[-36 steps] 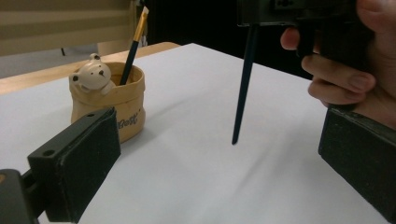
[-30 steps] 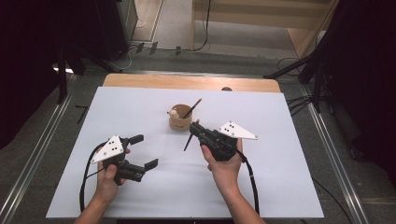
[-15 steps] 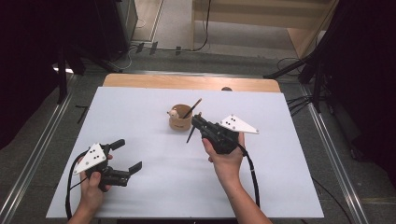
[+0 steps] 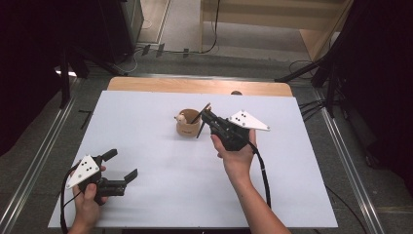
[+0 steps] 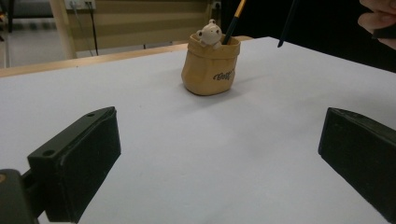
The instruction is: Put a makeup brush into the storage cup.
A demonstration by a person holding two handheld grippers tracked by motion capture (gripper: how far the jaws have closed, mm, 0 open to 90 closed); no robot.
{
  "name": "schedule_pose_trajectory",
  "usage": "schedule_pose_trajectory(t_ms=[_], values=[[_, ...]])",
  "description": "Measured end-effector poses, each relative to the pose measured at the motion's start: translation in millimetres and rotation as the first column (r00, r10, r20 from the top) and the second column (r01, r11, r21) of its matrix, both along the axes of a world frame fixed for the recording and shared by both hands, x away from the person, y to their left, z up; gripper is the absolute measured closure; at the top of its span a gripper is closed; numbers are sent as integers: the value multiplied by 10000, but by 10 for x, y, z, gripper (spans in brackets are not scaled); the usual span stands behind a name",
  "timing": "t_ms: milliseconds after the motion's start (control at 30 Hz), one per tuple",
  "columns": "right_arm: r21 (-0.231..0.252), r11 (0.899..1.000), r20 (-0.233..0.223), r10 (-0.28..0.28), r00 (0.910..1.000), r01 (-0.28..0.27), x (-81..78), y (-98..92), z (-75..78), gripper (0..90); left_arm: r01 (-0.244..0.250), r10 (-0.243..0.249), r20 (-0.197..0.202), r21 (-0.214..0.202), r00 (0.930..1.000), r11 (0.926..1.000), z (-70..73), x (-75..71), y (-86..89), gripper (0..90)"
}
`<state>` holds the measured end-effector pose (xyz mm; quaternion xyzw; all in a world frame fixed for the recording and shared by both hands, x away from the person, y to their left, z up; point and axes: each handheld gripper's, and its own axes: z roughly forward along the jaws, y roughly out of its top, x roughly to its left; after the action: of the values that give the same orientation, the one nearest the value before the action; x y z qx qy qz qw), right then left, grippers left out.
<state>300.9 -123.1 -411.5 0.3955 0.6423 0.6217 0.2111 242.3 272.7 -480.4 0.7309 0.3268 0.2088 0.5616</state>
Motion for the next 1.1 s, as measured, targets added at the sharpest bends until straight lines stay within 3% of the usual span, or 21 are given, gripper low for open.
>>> schedule_pose_trajectory(t_ms=[267, 600, 900, 1100], values=[[-104, 9998, 204, -193, 9996, 195, 134, -12, 47, 845, 45, -46, 191, 62, 9998, 10000, 23, -48, 22, 0], [-422, 9988, 697, -208, 9974, 238, 318, 37, 60, 845, -127, 130, 161, -189, 9998, 9997, 40, -39, 74, 0], [-418, 9985, 683, -311, 9972, 340, 463, 121, 25, 845, -2, 4, 194, -79, 9998, 10000, 32, -51, 35, 0], [-730, 9963, 696, -393, 9968, 444, 541, 170, -57, 845, 53, -53, 148, -19, 9999, 10000, 17, -45, 32, 0]])
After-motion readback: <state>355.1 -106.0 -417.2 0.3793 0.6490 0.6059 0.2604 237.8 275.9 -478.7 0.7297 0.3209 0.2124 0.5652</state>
